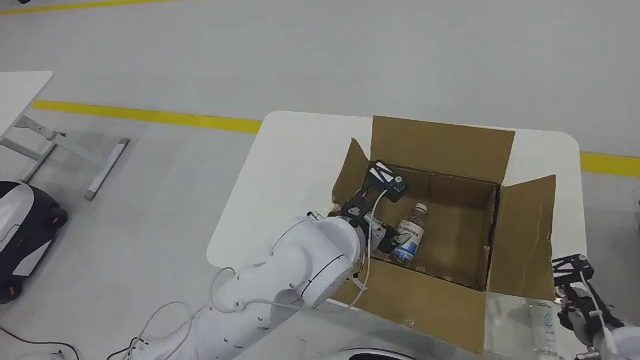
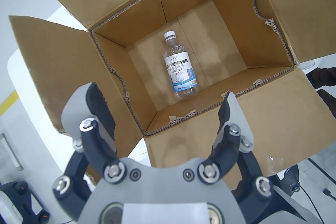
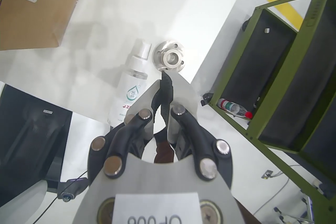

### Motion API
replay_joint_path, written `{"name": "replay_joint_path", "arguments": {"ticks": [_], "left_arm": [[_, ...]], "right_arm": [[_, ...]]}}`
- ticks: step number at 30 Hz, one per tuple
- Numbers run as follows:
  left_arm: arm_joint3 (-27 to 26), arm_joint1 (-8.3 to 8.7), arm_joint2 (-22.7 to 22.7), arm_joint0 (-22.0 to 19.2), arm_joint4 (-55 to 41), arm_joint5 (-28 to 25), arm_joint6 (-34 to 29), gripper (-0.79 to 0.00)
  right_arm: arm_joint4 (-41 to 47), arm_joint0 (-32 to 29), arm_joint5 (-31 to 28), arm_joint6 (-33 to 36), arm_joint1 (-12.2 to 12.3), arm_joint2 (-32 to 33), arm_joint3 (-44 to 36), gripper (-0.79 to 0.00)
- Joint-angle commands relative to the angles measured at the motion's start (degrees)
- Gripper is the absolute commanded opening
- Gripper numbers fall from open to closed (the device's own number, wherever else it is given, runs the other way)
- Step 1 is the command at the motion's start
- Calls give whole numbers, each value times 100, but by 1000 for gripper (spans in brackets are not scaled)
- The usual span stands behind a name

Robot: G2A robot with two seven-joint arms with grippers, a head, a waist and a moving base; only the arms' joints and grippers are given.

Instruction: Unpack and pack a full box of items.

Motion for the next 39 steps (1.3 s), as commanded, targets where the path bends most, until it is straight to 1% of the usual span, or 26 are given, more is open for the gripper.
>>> {"name": "replay_joint_path", "arguments": {"ticks": [1, 5, 9, 10, 14, 17, 20, 25, 33, 35, 39], "left_arm": [[0, 0, 0, 0, 0, 0, 0, 0], [0, 0, 0, 0, 0, 0, 0, 0], [0, 0, 0, 0, 0, 0, 0, 0], [0, 0, 0, 0, 0, 0, 0, 0], [0, 0, 0, 0, 0, 0, 0, 0], [0, 0, 0, 0, 0, 0, 0, 0], [0, 0, 0, 0, 0, 0, 0, 0], [0, 0, 0, 0, 0, 0, 0, 0], [0, 0, 0, 0, 0, 0, 0, 0], [0, 0, 0, 0, 0, 0, 0, 0], [0, 0, 0, 0, 0, 0, 0, 0]], "right_arm": [[127, 17, -12, 53, 13, 7, 82, -785], [465, 46, -118, 158, 42, 7, 321, -785], [464, 152, -120, 161, 94, -63, 620, -785], [558, 175, -100, 181, 102, -61, 654, -760], [572, 179, -73, 208, 155, -64, 626, -554], [642, 148, -53, 229, 193, -31, 580, -489], [707, 107, -42, 239, 231, -3, 528, -459], [773, 31, -32, 249, 288, 15, 526, -443], [757, -29, 82, 212, 348, -53, 686, -394], [737, -30, 117, 187, 359, -92, 730, -394], [678, -17, 185, 162, 381, -191, 819, -363]]}}
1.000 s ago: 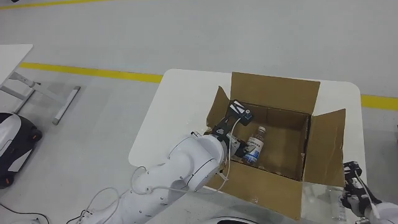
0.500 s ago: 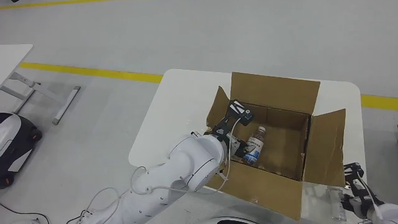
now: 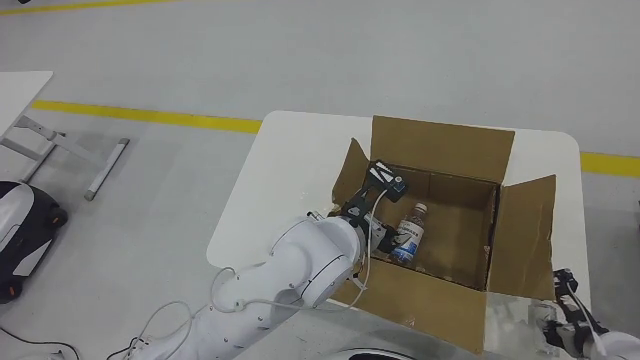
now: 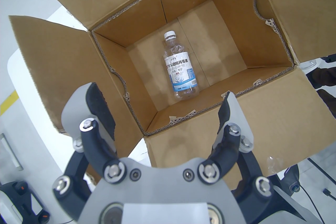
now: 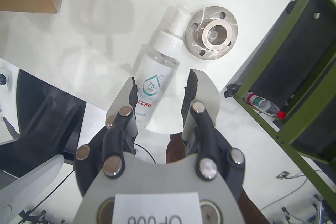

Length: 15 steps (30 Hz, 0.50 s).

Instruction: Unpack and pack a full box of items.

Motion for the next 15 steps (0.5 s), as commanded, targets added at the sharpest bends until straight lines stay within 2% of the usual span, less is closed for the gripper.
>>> {"name": "replay_joint_path", "arguments": {"ticks": [1, 12, 15], "left_arm": [[0, 0, 0, 0, 0, 0, 0, 0], [0, 0, 0, 0, 0, 0, 0, 0], [0, 0, 0, 0, 0, 0, 0, 0]], "right_arm": [[-25, 20, 33, -17, 10, -45, 42, -332], [-3, 132, 162, -38, 68, -223, 210, -311], [99, 143, 185, -38, 82, -248, 232, -332]]}}
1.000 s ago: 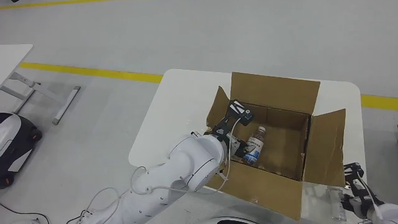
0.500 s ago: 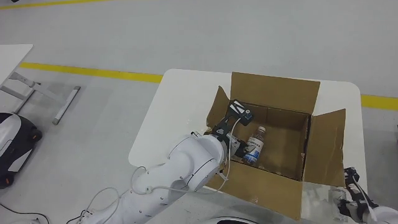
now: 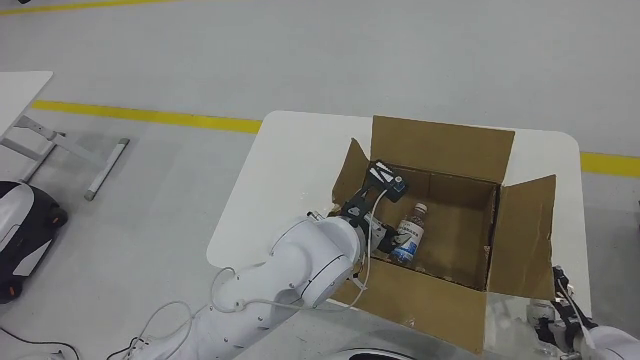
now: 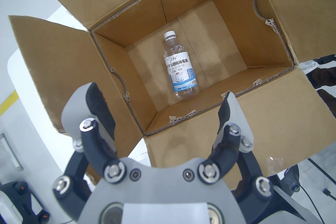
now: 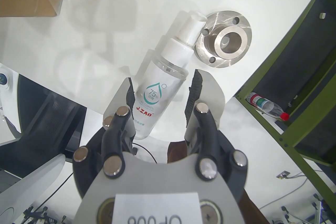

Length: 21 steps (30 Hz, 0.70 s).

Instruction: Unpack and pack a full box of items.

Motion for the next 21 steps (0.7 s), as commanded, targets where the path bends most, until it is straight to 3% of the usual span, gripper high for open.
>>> {"name": "replay_joint_path", "arguments": {"ticks": [1, 14, 15, 18, 21], "left_arm": [[0, 0, 0, 0, 0, 0, 0, 0], [0, 0, 0, 0, 0, 0, 0, 0], [0, 0, 0, 0, 0, 0, 0, 0], [0, 0, 0, 0, 0, 0, 0, 0], [0, 0, 0, 0, 0, 0, 0, 0]], "right_arm": [[61, 7, 16, 3, 10, -12, 7, -345], [124, -16, 100, -68, 86, -95, 93, -499], [120, -15, 108, -82, 92, -103, 105, -526], [116, -14, 130, -115, 109, -124, 115, -779], [118, -13, 159, -153, 126, -129, 100, -785]]}}
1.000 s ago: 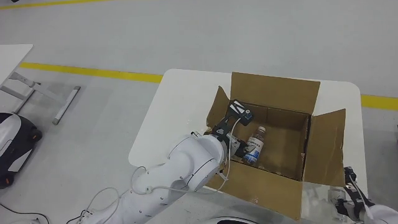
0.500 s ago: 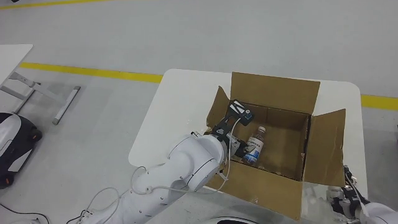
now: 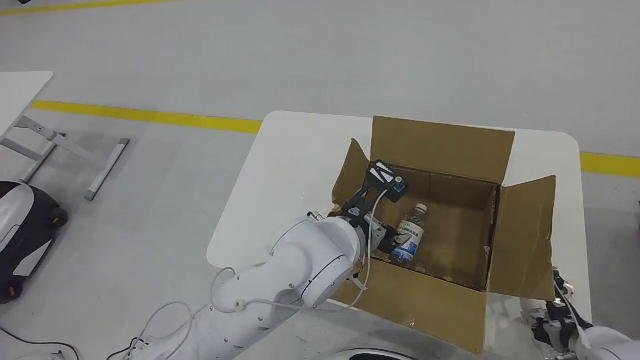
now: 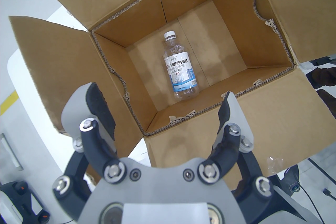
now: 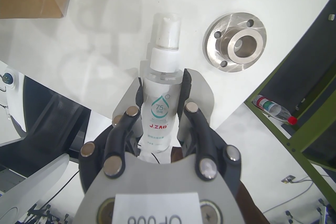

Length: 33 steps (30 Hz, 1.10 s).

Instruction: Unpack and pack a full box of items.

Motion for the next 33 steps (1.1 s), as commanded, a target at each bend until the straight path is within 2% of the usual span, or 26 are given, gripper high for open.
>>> {"name": "replay_joint_path", "arguments": {"ticks": [1, 7, 13, 16, 26, 33], "left_arm": [[0, 0, 0, 0, 0, 0, 0, 0], [0, 0, 0, 0, 0, 0, 0, 0], [0, 0, 0, 0, 0, 0, 0, 0], [0, 0, 0, 0, 0, 0, 0, 0], [0, 0, 0, 0, 0, 0, 0, 0], [0, 0, 0, 0, 0, 0, 0, 0]], "right_arm": [[15, -1, 23, -30, 11, 11, -19, -785], [223, -68, 105, -105, 55, 233, -284, -785], [742, -248, 226, -286, 105, 780, -884, -785], [1101, -351, 401, -695, 118, 1194, -1260, -785], [2621, -810, 415, -1888, 138, 2218, -2188, -785], [3546, -905, 252, -2329, 169, 2641, -2568, -785]]}}
